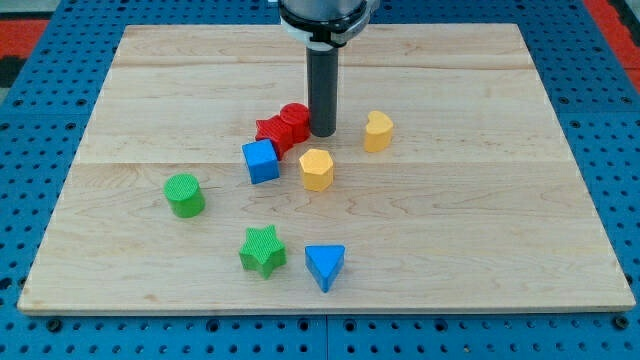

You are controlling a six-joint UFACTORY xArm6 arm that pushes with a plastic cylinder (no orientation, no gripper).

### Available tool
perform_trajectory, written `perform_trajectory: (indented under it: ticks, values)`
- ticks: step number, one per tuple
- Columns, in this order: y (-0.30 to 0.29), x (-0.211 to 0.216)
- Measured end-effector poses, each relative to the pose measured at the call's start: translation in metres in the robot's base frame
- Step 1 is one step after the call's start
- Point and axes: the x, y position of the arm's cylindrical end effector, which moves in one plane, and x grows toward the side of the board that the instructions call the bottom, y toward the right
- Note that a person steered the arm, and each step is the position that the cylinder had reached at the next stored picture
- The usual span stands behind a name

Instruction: Take the yellow heart to the top center of the board

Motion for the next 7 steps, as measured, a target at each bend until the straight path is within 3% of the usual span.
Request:
perform_trajectory:
  ticks: [4,7]
  values:
    - [0.011,0.003]
    - [0.114,0.05]
